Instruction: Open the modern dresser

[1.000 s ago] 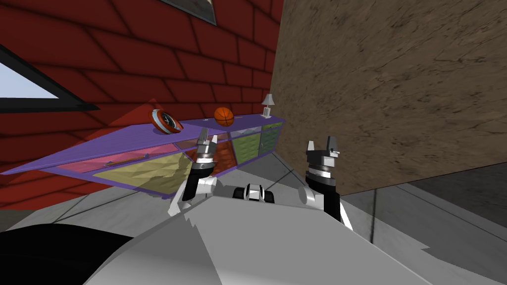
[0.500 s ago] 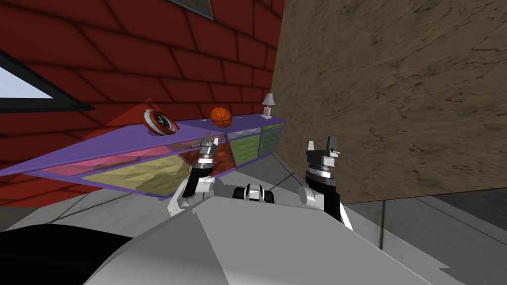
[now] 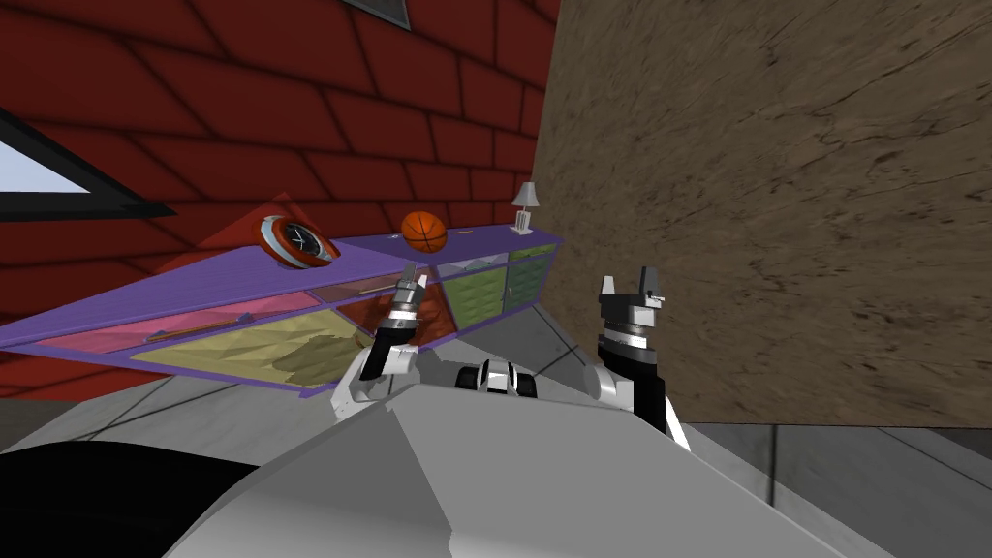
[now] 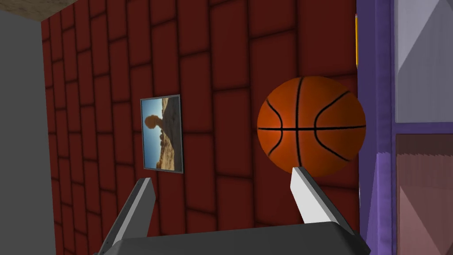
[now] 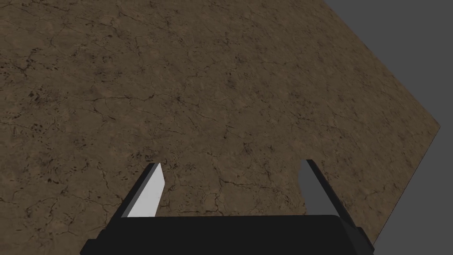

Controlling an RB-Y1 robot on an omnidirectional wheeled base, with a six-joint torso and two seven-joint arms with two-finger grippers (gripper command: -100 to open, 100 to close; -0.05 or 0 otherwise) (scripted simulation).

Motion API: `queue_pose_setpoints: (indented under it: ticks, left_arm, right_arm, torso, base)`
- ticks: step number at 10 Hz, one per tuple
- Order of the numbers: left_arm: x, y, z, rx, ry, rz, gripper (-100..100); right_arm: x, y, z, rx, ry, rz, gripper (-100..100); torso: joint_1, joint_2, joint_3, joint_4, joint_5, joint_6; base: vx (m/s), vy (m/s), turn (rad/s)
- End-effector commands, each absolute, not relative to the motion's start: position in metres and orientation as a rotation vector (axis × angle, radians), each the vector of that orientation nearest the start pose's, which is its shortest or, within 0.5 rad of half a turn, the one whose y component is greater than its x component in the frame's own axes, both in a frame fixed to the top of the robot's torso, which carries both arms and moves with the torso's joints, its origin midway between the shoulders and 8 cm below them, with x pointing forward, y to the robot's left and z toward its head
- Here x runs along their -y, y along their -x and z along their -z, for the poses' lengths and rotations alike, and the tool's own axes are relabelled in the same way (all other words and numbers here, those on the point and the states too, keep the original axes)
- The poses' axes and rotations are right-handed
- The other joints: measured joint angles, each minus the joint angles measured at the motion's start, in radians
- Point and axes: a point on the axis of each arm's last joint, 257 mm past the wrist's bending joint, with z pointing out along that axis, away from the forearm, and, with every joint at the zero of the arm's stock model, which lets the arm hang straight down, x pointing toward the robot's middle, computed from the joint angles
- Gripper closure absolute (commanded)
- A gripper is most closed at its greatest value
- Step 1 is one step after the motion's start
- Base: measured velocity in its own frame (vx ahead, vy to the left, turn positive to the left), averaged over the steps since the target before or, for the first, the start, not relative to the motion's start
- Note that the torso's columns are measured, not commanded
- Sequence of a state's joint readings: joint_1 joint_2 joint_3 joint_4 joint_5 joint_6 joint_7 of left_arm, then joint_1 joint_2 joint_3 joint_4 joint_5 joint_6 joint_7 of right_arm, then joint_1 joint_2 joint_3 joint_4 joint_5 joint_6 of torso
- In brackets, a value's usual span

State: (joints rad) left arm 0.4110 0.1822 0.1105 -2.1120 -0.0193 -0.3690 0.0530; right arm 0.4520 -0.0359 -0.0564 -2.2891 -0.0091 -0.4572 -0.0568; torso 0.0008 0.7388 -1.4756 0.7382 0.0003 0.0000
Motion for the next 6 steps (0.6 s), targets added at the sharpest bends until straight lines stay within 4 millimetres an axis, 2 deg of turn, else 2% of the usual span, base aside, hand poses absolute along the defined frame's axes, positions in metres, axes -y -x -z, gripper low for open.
queue_pose_setpoints:
  ticks: [1,6]
  left_arm:
    - [-0.333,-0.403,0.062,-0.898,0.742,1.143,-100]
    - [-0.355,-0.410,0.090,-0.918,0.801,1.104,-100]
  right_arm:
    - [0.291,-0.350,-0.038,-0.609,-0.645,-1.324,0]
    - [0.291,-0.350,-0.038,-0.609,-0.645,-1.324,0]
  torso:
    - [-0.003,-0.002,-0.001,0.000,-0.001,0.000]
    - [0.001,-0.001,0.000,0.000,0.000,0.000]
  base:
    - [0.155,-0.141,0.077]
    - [0.106,-0.079,0.048]
